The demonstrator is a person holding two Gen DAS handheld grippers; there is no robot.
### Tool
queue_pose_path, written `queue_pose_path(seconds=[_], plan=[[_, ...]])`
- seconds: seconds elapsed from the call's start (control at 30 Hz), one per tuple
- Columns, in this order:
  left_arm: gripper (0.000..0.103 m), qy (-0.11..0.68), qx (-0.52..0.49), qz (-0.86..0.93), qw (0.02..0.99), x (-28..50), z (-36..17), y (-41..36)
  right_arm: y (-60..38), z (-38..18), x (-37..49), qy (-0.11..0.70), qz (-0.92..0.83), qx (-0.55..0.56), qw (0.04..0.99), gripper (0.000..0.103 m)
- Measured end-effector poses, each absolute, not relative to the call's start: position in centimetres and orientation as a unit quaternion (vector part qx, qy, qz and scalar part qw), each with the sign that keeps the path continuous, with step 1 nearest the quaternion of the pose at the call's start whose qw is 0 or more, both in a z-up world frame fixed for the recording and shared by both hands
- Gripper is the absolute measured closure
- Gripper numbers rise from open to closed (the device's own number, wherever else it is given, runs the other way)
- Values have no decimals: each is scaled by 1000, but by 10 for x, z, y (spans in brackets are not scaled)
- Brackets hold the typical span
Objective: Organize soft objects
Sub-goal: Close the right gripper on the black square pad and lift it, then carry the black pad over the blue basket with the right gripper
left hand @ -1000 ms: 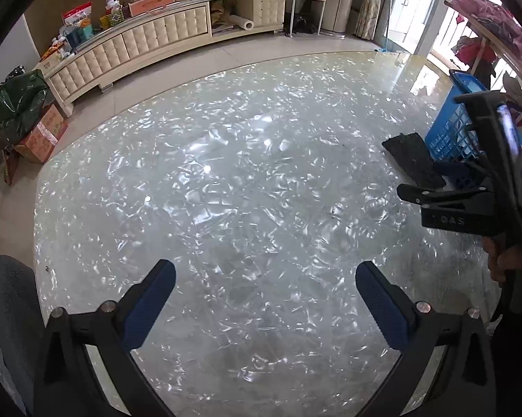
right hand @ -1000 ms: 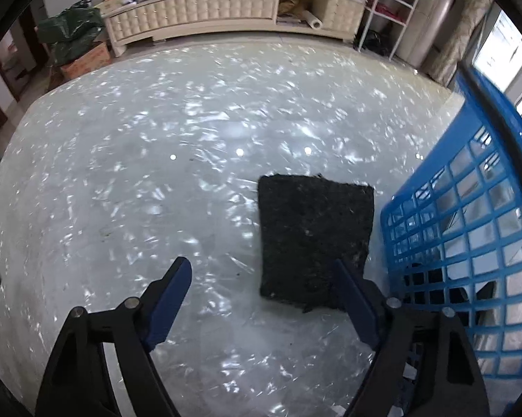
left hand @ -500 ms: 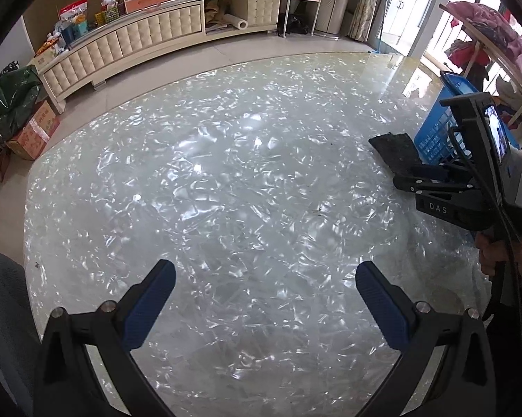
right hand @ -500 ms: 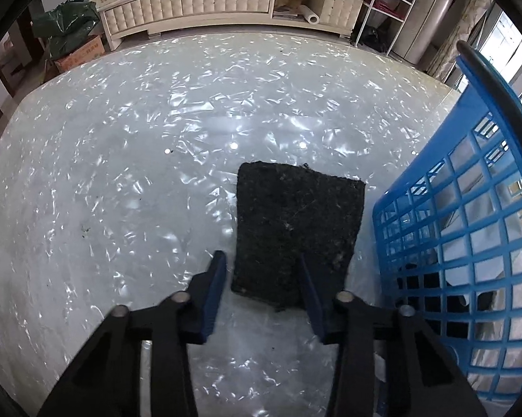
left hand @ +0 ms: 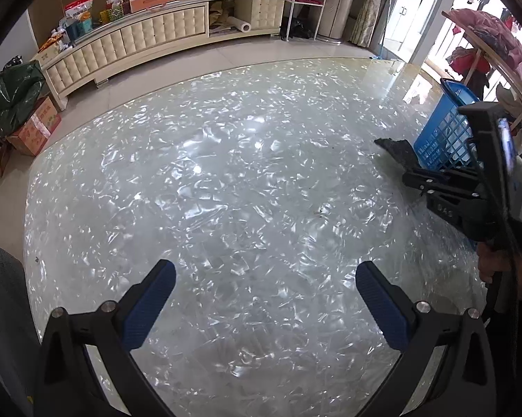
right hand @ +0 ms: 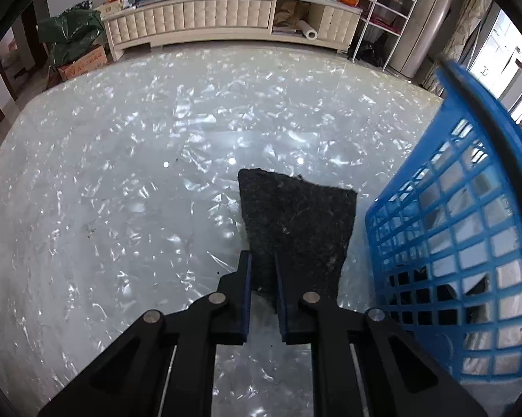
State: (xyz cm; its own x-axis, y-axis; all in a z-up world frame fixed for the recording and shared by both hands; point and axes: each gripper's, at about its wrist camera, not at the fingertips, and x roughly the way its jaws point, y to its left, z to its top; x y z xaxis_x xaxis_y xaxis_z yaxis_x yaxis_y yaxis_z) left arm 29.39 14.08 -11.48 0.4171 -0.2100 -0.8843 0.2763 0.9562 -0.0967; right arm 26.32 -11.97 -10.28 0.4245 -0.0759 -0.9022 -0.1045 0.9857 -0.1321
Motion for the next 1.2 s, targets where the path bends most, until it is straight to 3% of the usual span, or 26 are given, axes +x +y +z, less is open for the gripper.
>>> queue_pose_path(seconds=[0.3,1.2], plan=[[0,515,47,-136,845,289,-106,138,-99,-54,233,507,66,-79,856,92],[0,436,87,-141,885,247,4,66,-131,47,170,432,146,-52,889,93]])
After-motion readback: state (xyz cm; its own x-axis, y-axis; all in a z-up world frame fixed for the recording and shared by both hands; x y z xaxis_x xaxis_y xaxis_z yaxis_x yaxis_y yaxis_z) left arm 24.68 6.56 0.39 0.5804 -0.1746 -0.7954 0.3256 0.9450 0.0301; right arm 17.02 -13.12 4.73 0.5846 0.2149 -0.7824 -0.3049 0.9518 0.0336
